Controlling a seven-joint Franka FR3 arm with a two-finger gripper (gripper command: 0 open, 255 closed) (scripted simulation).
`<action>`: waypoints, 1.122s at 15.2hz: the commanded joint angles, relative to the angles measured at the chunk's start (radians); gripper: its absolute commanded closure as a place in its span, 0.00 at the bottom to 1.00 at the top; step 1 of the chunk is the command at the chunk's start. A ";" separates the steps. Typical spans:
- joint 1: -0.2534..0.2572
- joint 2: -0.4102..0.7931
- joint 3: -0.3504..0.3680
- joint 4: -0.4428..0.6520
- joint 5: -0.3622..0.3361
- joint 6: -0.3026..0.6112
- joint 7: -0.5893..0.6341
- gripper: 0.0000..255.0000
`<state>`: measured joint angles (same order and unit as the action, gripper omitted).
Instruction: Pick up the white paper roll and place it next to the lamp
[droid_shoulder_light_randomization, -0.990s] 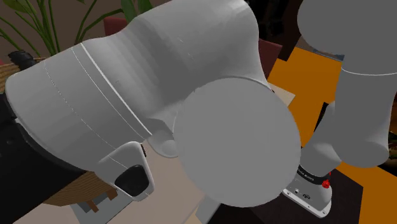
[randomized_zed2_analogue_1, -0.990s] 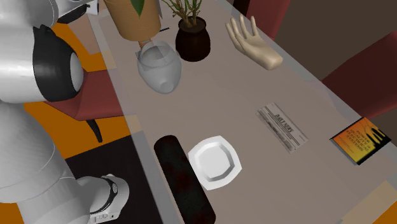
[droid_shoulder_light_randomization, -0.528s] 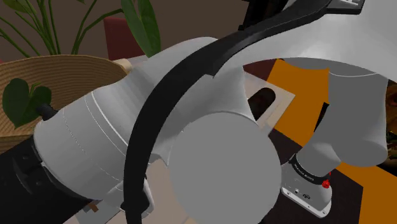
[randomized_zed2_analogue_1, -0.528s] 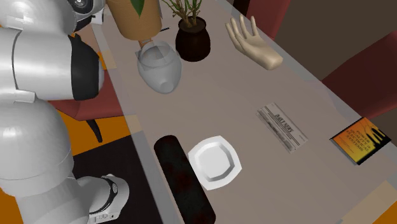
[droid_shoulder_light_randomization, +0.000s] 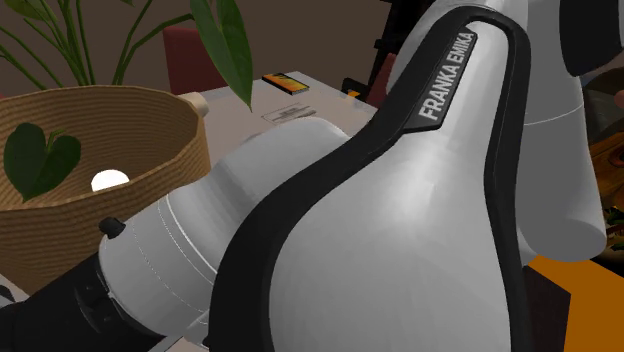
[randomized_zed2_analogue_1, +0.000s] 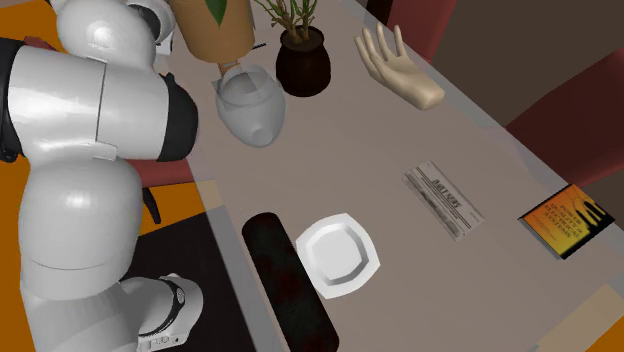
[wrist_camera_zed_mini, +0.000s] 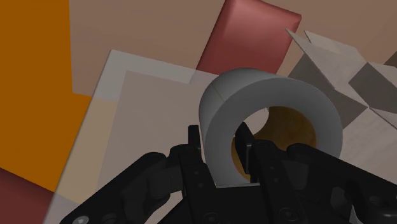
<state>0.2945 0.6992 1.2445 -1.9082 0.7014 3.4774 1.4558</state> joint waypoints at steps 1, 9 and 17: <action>-0.004 0.036 0.004 -0.007 -0.020 0.025 -0.007 1.00; -0.004 0.173 0.018 -0.028 -0.116 0.110 -0.031 1.00; 0.004 0.299 0.011 -0.037 -0.213 0.177 -0.047 1.00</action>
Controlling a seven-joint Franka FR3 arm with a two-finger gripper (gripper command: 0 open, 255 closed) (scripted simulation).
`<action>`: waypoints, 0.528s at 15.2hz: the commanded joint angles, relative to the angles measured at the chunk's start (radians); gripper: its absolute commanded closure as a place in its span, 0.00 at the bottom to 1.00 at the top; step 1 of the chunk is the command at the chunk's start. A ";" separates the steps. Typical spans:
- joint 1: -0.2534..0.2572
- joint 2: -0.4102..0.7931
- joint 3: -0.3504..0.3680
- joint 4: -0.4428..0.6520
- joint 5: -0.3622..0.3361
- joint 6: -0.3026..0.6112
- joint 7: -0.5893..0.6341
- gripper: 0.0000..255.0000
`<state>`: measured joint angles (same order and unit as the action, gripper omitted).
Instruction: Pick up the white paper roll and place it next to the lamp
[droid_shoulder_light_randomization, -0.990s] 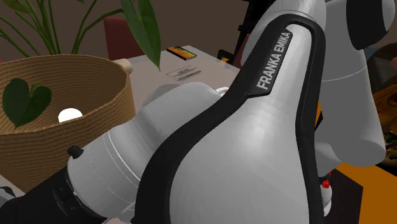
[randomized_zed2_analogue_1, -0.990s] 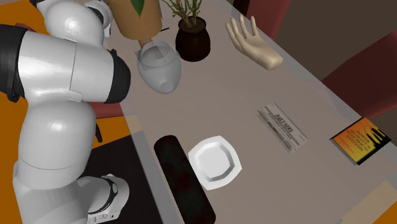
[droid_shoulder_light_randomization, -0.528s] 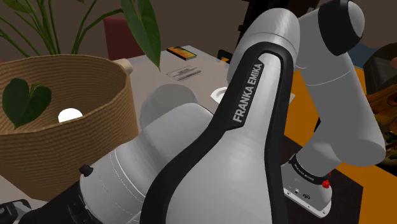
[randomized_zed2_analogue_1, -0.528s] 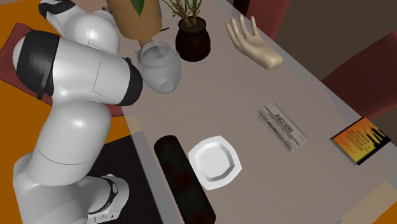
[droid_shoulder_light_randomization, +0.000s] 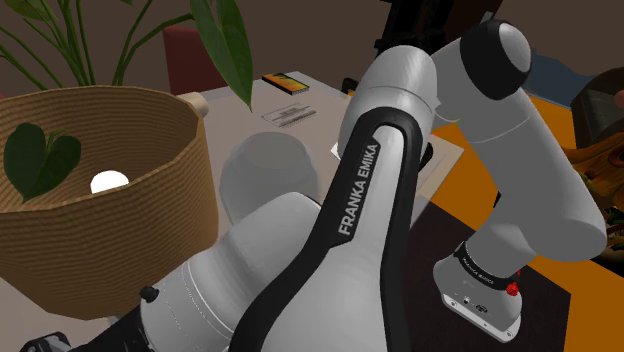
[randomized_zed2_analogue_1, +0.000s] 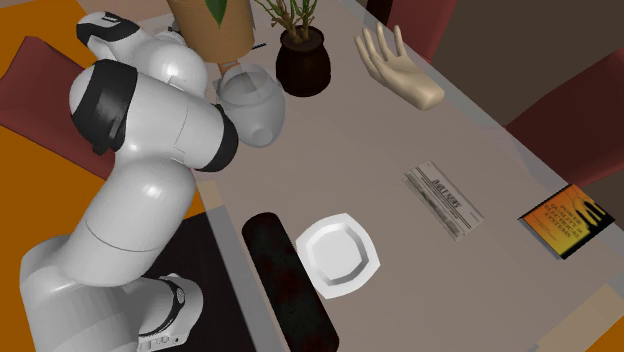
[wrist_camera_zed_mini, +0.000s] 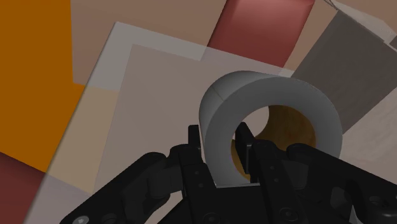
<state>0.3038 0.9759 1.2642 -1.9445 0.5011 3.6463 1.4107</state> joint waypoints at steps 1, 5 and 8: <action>-0.005 0.037 -0.010 -0.001 -0.024 0.015 -0.003 1.00; 0.000 0.097 -0.019 0.000 -0.072 0.041 -0.010 1.00; 0.004 0.141 -0.027 0.003 -0.107 0.058 -0.015 1.00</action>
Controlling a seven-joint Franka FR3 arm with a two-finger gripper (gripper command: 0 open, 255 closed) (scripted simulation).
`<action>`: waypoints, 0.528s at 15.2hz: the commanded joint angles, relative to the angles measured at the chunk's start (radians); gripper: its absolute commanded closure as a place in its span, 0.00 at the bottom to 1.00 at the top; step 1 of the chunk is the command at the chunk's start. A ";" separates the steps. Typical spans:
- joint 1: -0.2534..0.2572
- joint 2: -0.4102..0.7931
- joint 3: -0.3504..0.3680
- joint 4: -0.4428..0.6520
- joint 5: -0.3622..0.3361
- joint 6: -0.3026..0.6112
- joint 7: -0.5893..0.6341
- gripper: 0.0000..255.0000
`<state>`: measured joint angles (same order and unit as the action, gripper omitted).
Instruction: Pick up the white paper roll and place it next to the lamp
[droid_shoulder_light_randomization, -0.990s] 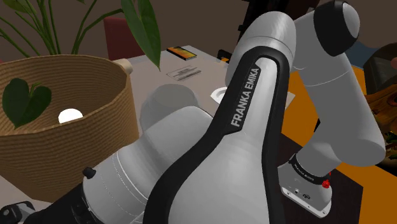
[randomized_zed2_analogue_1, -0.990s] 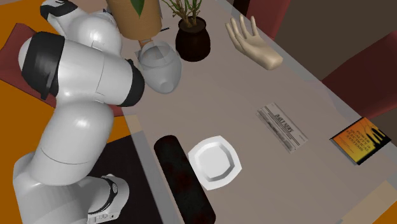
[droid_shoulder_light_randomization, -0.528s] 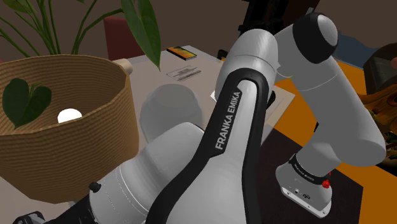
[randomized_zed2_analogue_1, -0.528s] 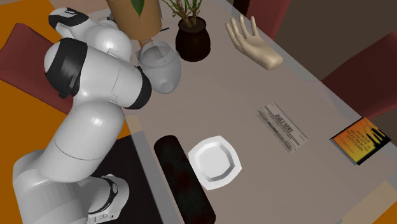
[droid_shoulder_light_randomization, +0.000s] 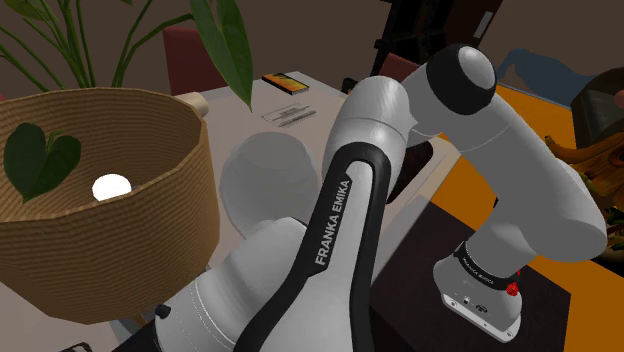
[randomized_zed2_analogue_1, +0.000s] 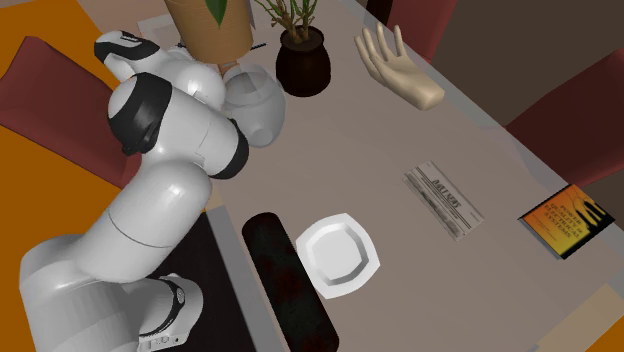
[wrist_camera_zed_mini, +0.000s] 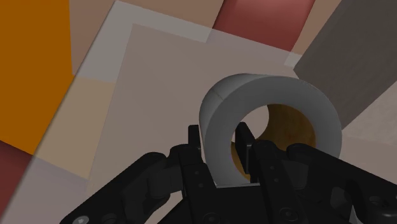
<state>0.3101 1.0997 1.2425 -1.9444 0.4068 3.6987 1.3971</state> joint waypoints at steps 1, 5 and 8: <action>0.000 0.031 -0.008 0.004 -0.025 0.011 -0.003 1.00; 0.005 0.088 -0.020 0.012 -0.072 0.030 -0.009 1.00; 0.009 0.130 -0.029 0.020 -0.107 0.041 -0.013 1.00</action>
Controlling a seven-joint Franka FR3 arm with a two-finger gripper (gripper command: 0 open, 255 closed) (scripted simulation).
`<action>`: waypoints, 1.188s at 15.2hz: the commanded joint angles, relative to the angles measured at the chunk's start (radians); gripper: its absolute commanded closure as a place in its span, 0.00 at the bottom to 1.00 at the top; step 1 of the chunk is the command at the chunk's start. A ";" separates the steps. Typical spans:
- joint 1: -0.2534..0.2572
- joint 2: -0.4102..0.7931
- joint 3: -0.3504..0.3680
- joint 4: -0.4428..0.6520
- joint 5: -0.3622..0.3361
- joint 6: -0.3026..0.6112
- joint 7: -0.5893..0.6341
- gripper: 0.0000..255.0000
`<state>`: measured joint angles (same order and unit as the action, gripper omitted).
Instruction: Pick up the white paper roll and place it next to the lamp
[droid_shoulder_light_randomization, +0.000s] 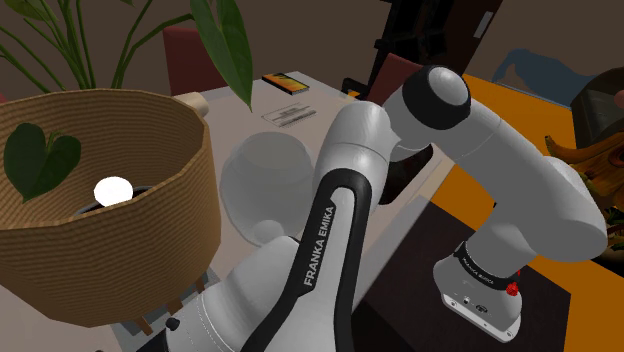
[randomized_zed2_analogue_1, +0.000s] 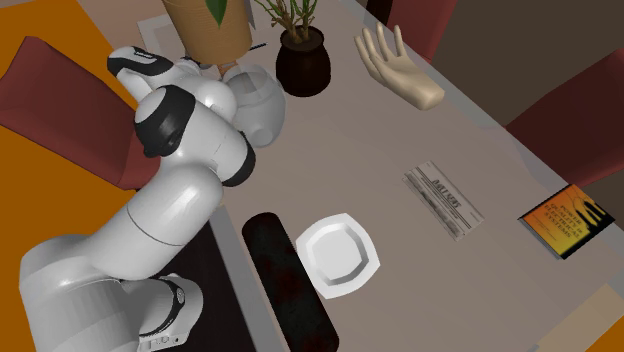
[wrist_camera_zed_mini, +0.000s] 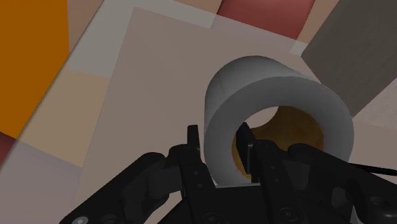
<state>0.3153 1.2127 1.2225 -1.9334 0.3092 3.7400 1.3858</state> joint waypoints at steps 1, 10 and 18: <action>0.006 0.031 -0.012 0.012 -0.021 0.004 -0.003 1.00; 0.007 0.040 -0.016 0.014 -0.031 0.006 -0.002 0.00; -0.101 -0.005 0.028 -0.140 -0.031 0.048 0.012 0.00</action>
<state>0.2489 1.2157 1.2394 -2.0244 0.2802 3.7718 1.3940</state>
